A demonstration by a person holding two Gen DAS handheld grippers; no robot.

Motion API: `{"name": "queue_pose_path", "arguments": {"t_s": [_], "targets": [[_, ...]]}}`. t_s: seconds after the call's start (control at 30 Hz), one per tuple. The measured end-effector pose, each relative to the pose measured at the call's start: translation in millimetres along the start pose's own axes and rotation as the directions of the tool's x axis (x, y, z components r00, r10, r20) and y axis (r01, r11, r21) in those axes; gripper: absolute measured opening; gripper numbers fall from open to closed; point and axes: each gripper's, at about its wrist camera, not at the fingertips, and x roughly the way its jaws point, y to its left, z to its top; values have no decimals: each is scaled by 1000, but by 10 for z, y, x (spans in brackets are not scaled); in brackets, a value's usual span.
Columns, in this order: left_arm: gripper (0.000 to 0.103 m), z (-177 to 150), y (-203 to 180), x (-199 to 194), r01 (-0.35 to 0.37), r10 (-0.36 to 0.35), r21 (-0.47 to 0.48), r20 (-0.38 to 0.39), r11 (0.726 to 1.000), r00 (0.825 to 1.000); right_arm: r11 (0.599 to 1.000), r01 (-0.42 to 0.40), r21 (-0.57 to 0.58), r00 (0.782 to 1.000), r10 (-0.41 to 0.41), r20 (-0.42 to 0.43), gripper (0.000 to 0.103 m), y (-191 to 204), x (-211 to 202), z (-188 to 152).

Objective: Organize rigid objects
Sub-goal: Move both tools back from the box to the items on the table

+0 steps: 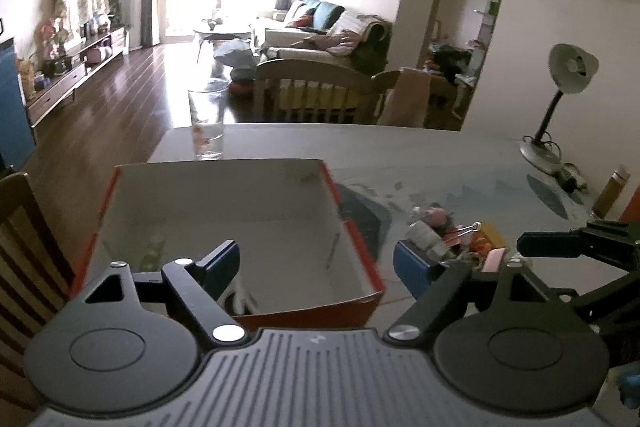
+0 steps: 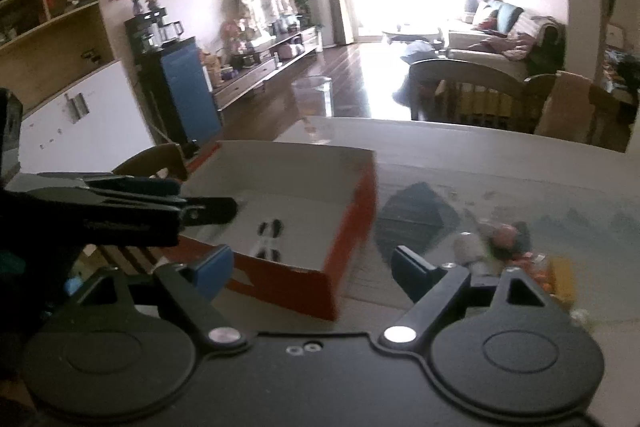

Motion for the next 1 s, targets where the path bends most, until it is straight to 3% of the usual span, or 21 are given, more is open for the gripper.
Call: {"name": "queue_pose_path", "arguments": {"t_s": [0.1,0.33,0.63,1.0], "targets": [[98,2,-138,76,20,-20,5,8,1000,1000,999,29,20,1000,-29,0,87,-216,-77,-51],[103,-7,-517,384,25,-25,9,30,1000,999,992,120,35,993,-119,-25,87,-754,-187,-226],[103,13,-1001,976,63,-63,3,-58,998,996,977,209,47,974,-203,-97,87,-1492,-157,-476],[103,18,-1393,1798,-17,19,12,-146,1000,989,977,214,-15,959,-213,-186,87,-2089,201,-670]]}}
